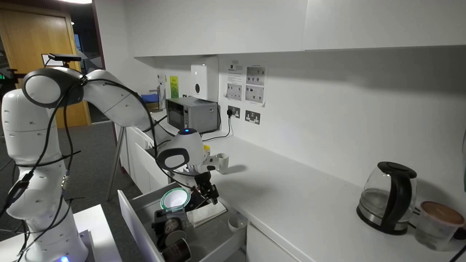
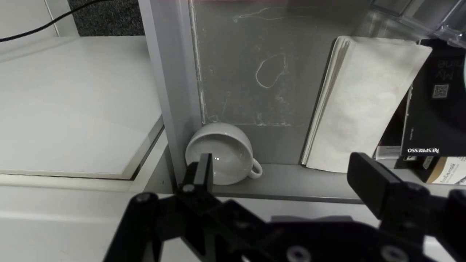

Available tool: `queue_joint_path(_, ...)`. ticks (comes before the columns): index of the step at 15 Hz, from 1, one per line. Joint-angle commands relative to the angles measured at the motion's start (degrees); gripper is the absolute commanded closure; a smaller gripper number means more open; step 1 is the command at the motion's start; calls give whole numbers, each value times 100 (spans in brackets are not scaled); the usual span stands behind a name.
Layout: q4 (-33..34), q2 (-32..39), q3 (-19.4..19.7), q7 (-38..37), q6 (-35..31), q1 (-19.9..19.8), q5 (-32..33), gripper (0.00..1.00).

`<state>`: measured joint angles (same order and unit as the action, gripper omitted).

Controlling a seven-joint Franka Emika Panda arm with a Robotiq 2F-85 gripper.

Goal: Open the drawer on the right, take three mugs out of the drawer and place them on the countertop

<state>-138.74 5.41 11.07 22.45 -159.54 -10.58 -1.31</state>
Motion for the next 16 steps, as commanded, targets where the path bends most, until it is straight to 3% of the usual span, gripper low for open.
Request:
queue_joint_path(1,30,4,-79,-110,134,-67,29,0)
queue_joint_path(7,49,-73,-62,-610,1010,-64,-199,0)
queue_joint_path(16,-36,-149,138,-1192,1356,-140,-61,0)
